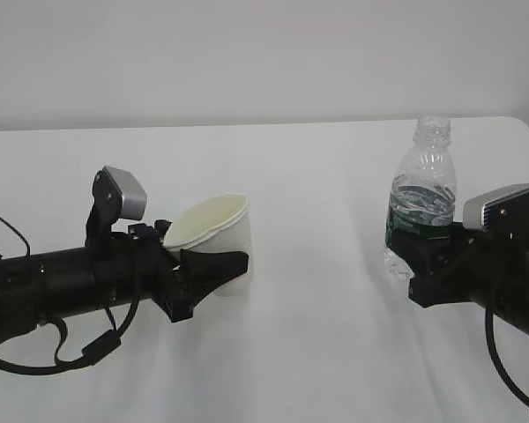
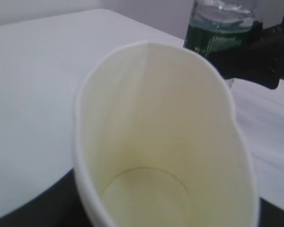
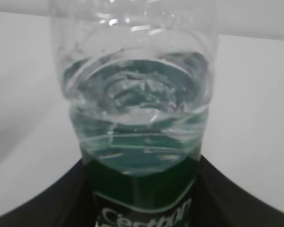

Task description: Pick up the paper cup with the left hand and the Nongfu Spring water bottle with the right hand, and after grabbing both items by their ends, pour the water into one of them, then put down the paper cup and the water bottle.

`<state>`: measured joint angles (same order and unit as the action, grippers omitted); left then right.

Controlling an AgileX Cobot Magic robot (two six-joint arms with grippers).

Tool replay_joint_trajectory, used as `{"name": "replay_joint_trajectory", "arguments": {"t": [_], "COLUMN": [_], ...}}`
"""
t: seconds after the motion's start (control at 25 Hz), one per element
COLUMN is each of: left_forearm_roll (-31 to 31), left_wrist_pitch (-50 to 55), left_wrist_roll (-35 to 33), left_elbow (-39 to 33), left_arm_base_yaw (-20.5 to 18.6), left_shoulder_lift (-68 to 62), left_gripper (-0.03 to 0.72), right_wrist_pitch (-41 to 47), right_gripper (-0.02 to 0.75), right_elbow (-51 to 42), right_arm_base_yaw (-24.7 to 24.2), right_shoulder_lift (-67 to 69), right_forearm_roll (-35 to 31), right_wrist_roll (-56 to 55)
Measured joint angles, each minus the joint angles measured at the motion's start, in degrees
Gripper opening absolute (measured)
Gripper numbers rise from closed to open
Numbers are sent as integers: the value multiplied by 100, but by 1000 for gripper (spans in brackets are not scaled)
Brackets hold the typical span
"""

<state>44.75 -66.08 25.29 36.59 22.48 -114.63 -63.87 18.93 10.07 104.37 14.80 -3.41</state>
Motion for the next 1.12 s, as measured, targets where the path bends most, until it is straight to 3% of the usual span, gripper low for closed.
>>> {"name": "replay_joint_trajectory", "arguments": {"t": [0.24,0.68,1.12], "left_forearm_roll": [604,673,931], "left_wrist_pitch": [12,449,1360], "left_wrist_roll": [215,231,405], "left_elbow": [399,426,1028], "left_arm_base_yaw": [79,593,1058], "left_shoulder_lift": [0,0,-10], "left_gripper": [400,400,399], "right_wrist_pitch": [13,308,1392], "right_gripper": [383,383,383], "right_elbow": [-170,-191,-213], "right_arm_base_yaw": [0,0,0], "right_shoulder_lift": [-149,-924,-1636], "right_forearm_roll": [-3,-223,-223], "right_wrist_roll": [0,-10,-69]}}
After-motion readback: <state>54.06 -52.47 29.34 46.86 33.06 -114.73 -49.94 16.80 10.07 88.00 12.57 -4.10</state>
